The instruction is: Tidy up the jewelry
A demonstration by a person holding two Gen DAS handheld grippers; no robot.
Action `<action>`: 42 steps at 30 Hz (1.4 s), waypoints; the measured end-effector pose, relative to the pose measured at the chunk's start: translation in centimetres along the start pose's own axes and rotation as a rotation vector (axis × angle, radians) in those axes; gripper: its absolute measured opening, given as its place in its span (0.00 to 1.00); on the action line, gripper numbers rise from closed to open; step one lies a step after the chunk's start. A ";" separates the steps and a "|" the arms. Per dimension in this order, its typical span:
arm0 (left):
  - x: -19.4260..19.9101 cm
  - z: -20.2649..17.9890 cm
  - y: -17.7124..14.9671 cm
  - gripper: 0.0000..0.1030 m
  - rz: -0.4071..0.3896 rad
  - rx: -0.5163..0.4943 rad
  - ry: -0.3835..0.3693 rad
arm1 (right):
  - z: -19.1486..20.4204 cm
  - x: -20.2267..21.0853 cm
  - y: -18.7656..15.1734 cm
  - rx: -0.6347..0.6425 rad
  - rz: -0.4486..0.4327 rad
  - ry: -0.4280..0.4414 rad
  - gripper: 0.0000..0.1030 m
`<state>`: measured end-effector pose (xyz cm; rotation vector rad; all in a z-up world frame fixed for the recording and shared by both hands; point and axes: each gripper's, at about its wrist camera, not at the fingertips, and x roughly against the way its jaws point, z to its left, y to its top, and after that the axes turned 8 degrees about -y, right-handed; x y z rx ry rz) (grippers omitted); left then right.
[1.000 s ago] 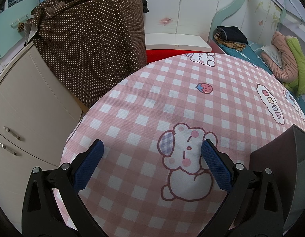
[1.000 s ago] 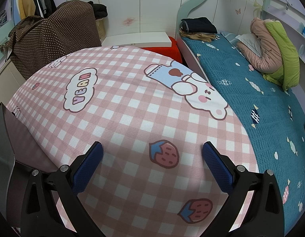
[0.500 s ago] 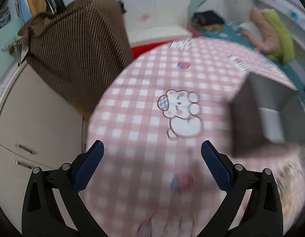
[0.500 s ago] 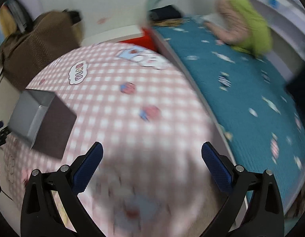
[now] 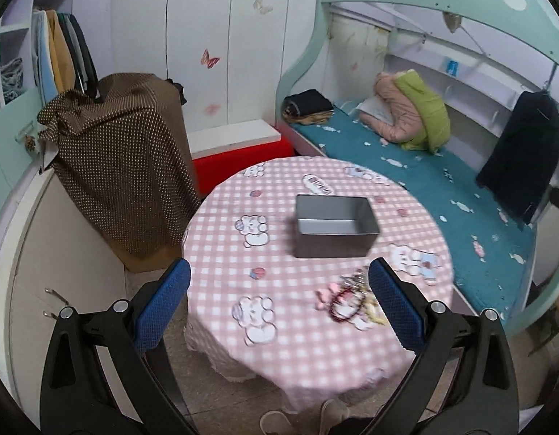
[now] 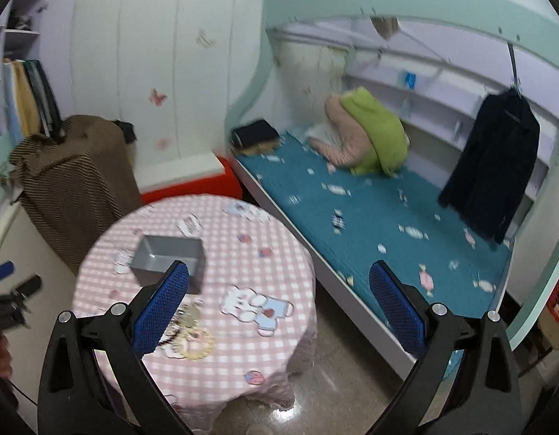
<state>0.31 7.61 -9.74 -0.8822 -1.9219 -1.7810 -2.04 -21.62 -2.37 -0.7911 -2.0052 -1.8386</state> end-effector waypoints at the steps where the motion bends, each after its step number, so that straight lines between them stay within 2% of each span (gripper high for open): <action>1: 0.7 -0.5 0.0 0.95 -0.003 0.000 -0.003 | 0.1 1.1 0.5 0.009 -0.034 0.003 0.93; 4: 3.6 -1.7 0.0 0.95 -0.053 0.017 0.026 | -0.5 3.5 1.1 0.016 -0.133 0.019 0.93; 11: 10.0 -3.3 0.0 0.95 -0.119 0.050 0.123 | -3.0 6.1 1.5 0.072 -0.212 0.092 0.93; 15: 15.7 -3.8 0.0 0.95 -0.214 0.064 0.226 | -4.6 5.8 1.2 0.061 -0.202 0.138 0.93; 18: 18.8 -4.4 0.7 0.95 -0.260 0.037 0.289 | -5.1 5.3 1.1 0.072 -0.181 0.163 0.93; 20: 19.7 -5.1 1.4 0.96 -0.274 0.008 0.298 | -5.2 5.5 1.0 0.077 -0.191 0.172 0.93; 22: 19.8 -6.1 2.4 0.96 -0.288 -0.011 0.300 | -5.0 6.3 1.0 0.067 -0.188 0.156 0.93; 24: 19.2 -7.4 3.4 0.96 -0.308 -0.022 0.269 | -4.8 7.1 1.4 0.035 -0.194 0.151 0.93; 30: 14.3 -10.2 5.9 0.96 -0.249 -0.022 0.156 | -3.8 9.4 2.6 -0.028 -0.250 0.080 0.93; 33: 13.1 -11.2 6.3 0.96 -0.240 -0.034 0.149 | -3.0 10.0 2.9 -0.025 -0.266 0.041 0.93; 42: 11.3 -11.9 5.6 0.96 -0.215 -0.066 0.103 | -1.6 9.7 2.4 -0.046 -0.260 0.026 0.93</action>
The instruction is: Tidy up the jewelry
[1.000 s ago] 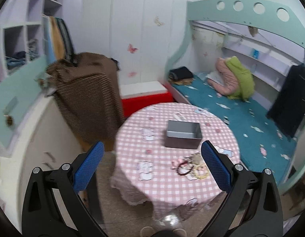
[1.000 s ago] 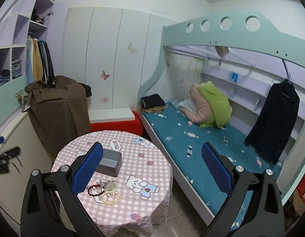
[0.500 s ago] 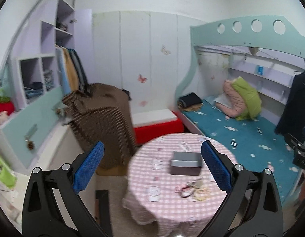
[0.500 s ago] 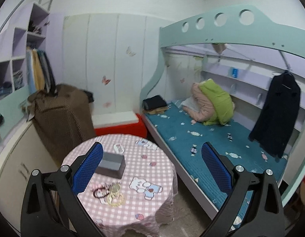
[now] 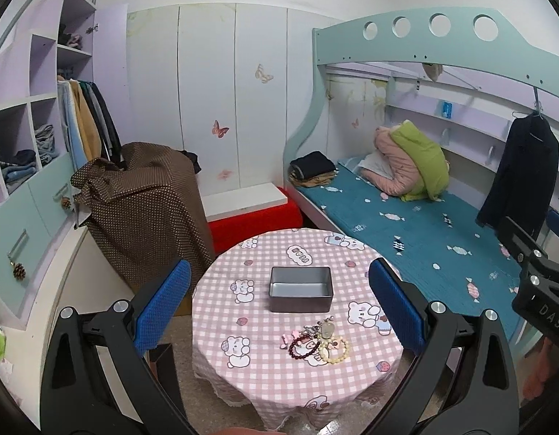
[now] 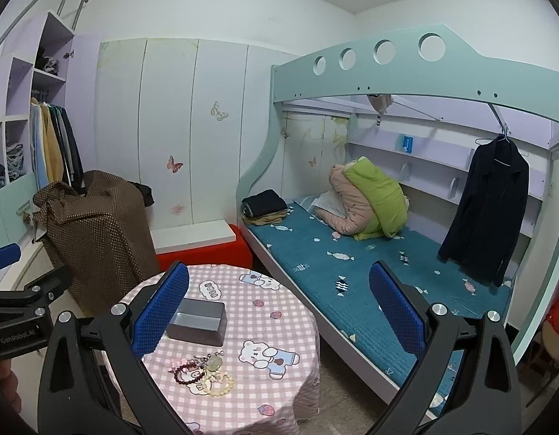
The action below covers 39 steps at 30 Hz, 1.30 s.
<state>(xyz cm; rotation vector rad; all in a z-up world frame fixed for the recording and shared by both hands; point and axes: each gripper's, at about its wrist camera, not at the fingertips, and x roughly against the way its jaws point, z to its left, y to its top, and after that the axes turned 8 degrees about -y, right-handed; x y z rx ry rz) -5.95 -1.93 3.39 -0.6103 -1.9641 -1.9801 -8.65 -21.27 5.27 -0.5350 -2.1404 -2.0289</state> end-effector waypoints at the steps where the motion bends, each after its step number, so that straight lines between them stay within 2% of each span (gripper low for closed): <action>1: -0.1 0.0 -0.1 0.96 0.004 0.000 0.002 | 0.2 0.0 -0.1 0.005 0.002 -0.002 0.93; 12: -0.4 0.4 -0.3 0.96 0.012 0.000 -0.012 | 0.8 -0.3 -0.4 0.020 0.011 0.006 0.93; 26: 0.7 -0.6 -0.5 0.96 -0.022 -0.018 -0.030 | 0.7 0.4 -0.8 0.030 -0.021 0.037 0.93; 39: 1.1 -1.0 -0.6 0.95 -0.023 -0.005 -0.012 | 0.7 0.4 -1.0 0.051 -0.023 0.056 0.93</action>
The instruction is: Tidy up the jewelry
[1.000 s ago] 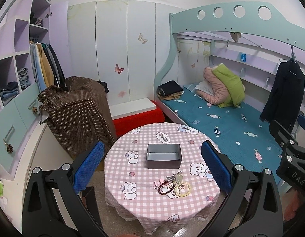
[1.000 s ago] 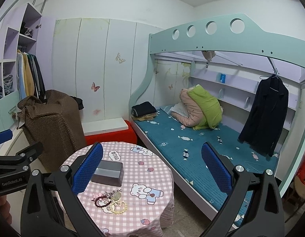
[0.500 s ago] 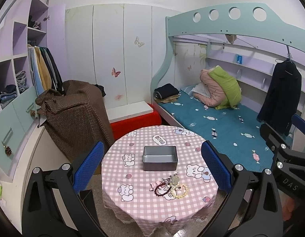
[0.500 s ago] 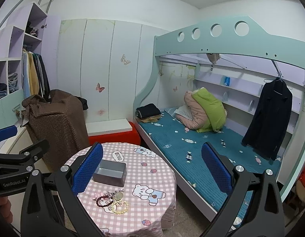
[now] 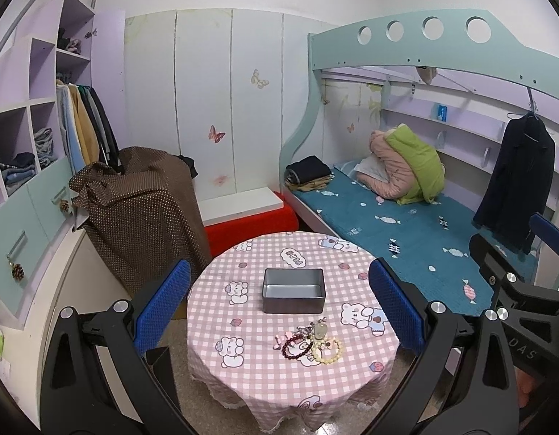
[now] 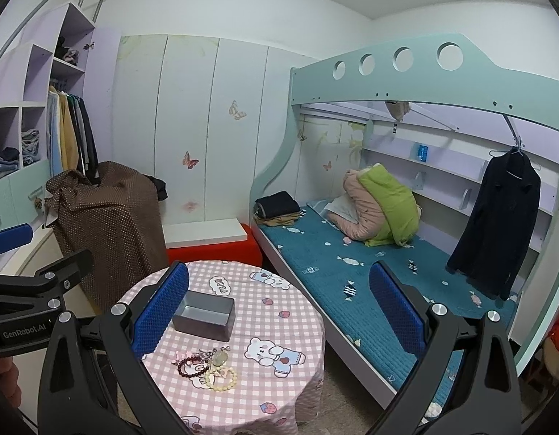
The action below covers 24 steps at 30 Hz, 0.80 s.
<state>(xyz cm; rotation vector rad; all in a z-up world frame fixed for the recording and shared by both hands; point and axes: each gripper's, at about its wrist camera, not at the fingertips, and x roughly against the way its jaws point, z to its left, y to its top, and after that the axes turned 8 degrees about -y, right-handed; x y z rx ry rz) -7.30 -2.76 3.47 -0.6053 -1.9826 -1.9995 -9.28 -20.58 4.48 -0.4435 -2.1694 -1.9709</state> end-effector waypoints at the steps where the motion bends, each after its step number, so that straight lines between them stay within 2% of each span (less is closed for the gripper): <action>1: 0.0 0.0 -0.1 0.95 -0.001 0.001 0.001 | 0.0 0.0 0.0 0.000 -0.002 -0.001 0.93; 24: 0.4 -0.3 -0.1 0.95 -0.005 0.003 0.007 | -0.4 -0.2 0.0 -0.012 0.009 0.011 0.93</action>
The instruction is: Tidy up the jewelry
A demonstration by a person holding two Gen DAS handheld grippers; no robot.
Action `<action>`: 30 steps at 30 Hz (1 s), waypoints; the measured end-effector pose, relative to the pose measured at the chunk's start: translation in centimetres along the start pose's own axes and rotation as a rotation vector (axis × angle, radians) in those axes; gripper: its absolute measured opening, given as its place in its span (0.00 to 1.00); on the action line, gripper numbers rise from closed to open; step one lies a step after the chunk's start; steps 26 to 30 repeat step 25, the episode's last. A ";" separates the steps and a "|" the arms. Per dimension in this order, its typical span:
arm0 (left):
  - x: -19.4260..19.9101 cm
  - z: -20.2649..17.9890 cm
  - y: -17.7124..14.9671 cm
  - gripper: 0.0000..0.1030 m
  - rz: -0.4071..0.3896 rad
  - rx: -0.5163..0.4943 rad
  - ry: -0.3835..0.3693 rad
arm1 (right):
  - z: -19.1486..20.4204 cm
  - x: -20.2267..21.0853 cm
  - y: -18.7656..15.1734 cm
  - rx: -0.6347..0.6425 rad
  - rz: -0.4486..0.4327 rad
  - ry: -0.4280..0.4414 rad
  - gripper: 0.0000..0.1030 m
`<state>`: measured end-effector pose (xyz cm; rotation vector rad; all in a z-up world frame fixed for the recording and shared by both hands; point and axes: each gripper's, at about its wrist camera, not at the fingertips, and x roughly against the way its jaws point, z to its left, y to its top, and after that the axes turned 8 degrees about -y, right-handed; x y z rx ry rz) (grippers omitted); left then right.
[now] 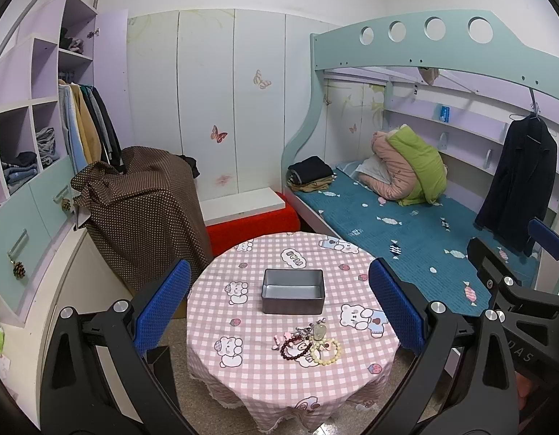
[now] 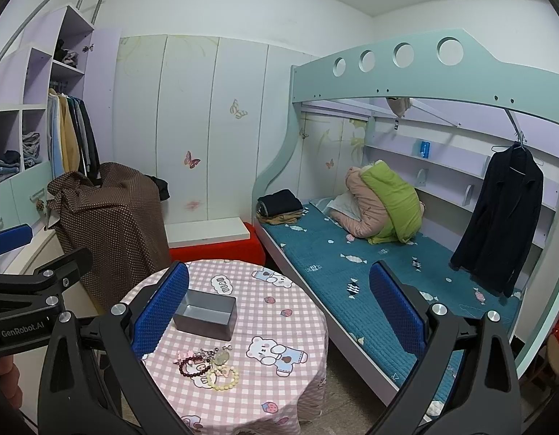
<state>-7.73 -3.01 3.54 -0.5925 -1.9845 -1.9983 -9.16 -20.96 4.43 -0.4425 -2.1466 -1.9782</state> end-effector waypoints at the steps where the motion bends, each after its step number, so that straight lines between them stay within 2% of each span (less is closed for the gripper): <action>1: -0.1 0.0 0.0 0.95 -0.003 0.001 -0.001 | 0.0 0.0 0.0 0.000 0.000 0.001 0.93; 30: -0.9 0.2 0.4 0.96 0.005 0.009 -0.002 | 0.6 -0.7 -0.2 0.001 0.005 0.000 0.93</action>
